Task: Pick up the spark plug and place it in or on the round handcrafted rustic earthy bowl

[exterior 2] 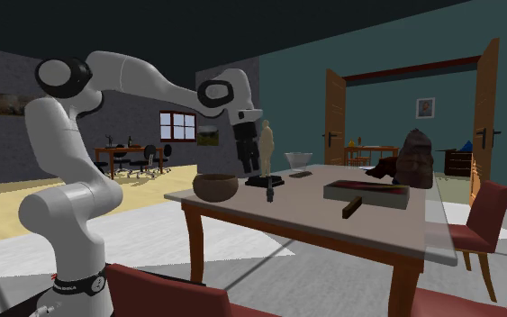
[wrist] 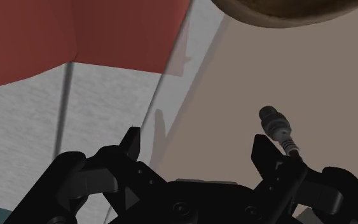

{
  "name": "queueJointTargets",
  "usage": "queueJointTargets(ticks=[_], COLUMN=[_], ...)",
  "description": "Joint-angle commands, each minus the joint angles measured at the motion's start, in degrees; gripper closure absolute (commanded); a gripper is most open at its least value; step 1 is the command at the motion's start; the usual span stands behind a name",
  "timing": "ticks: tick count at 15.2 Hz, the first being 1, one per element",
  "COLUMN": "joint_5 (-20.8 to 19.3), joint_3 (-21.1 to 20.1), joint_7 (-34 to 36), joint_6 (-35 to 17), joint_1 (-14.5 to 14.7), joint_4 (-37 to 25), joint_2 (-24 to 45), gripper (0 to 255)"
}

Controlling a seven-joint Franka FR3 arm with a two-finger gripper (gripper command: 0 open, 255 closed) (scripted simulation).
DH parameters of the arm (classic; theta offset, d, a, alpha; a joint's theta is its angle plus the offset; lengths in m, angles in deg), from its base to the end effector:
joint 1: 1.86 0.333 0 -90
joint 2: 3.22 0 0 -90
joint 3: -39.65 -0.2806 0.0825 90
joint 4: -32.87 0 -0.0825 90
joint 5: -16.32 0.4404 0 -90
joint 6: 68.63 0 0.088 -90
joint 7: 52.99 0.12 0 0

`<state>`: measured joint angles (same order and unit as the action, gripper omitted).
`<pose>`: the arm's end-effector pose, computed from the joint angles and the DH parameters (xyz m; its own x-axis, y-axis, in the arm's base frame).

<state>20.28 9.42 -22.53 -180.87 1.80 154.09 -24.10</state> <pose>0.4415 0.3205 0.4990 0.9801 0.0255 0.1970 0.0230 -0.9996 0.0150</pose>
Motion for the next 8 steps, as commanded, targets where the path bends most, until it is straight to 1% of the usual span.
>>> queueJointTargets(ticks=[1, 4, 7, 8], joint_5=[-2.05, -6.9, -13.61, -14.5], joint_3=[-3.12, -7.69, -11.88, -12.14], joint_7=[4.08, 10.36, 17.3, 18.12], joint_6=[-0.39, -0.42, 0.67, 0.89], joint_1=[-0.31, -0.92, -0.59, -0.29], joint_4=[-3.06, -8.79, -15.42, -16.25], joint_2=[3.47, 10.16, 18.04, 19.03], gripper=[0, 0, 0, 0])
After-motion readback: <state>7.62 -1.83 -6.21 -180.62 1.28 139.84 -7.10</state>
